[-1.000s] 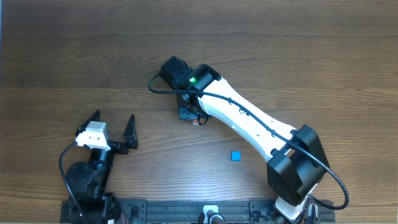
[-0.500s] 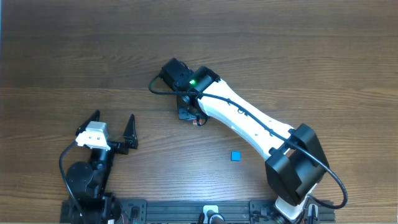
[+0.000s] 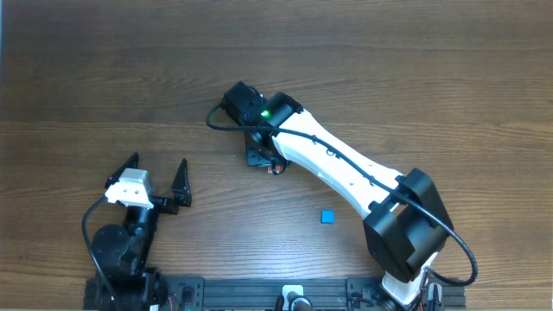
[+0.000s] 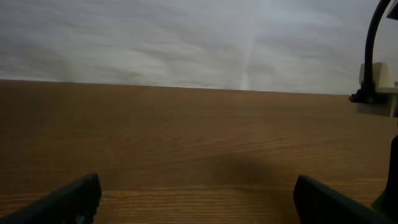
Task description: Stack Cubes
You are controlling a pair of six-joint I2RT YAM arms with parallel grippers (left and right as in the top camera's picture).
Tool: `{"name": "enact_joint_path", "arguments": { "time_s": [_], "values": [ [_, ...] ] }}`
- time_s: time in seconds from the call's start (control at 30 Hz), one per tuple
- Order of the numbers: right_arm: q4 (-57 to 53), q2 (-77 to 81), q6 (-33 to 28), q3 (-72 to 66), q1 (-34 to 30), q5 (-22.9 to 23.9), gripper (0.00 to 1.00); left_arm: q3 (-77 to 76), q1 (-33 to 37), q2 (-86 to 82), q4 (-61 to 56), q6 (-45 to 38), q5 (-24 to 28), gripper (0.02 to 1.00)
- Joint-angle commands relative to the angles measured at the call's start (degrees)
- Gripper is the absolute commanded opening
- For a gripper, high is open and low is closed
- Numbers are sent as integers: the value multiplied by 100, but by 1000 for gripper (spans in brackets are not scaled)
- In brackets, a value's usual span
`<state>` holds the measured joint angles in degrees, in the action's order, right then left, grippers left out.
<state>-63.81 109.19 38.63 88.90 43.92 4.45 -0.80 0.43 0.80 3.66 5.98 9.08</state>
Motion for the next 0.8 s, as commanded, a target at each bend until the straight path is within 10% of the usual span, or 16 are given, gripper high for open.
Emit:
{"name": "enact_joint_path", "arguments": {
  "time_s": [0.03,0.37,0.8],
  "values": [
    [20,136,55,-66,0,-28,40,42,-22,-42,-15,-85,48,1000],
    [44,258,55,-66,0,-33,56,42,-22,-42,-15,-85,48,998],
    [15,258,52,-66,-2,-33,551,42,-22,-42,-13,-85,48,1000]
  ]
}}
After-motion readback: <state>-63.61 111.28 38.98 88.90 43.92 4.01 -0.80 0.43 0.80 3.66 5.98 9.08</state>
